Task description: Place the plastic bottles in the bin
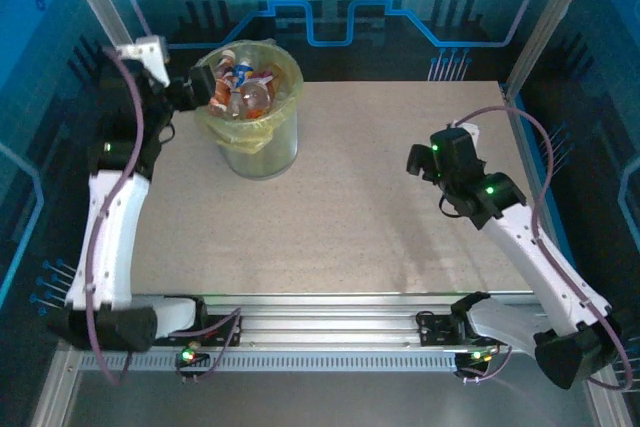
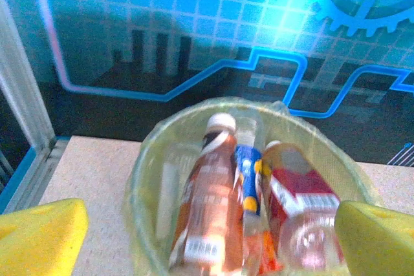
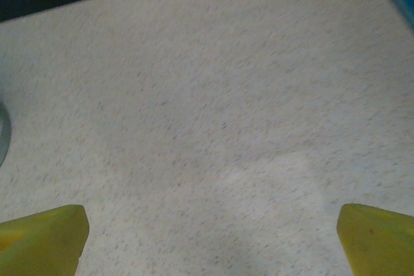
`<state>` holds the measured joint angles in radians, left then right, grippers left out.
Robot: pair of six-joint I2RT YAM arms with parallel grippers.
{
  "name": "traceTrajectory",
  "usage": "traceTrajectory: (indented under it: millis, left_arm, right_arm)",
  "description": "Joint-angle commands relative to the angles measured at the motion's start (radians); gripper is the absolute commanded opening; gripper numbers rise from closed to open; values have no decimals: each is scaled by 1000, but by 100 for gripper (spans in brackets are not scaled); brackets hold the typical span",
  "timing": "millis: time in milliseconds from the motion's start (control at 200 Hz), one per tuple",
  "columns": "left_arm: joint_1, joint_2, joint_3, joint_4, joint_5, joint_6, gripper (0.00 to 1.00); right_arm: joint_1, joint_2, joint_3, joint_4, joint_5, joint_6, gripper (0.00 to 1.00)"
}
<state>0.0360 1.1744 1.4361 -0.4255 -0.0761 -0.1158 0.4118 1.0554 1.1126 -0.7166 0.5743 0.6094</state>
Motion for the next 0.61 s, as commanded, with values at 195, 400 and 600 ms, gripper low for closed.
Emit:
traceTrajectory:
  millis: [195, 400, 600]
  left_arm:
    - [-5, -343, -501, 200, -166, -125, 99]
    - [-5, -437, -727, 228, -209, -84, 99]
    - [-5, -469, -928, 375, -231, -33, 99]
  right_arm:
    - [-19, -69, -108, 54, 204, -92, 100]
    - [-33, -66, -225, 219, 183, -192, 100]
    - [-94, 16, -280, 337, 133, -278, 100]
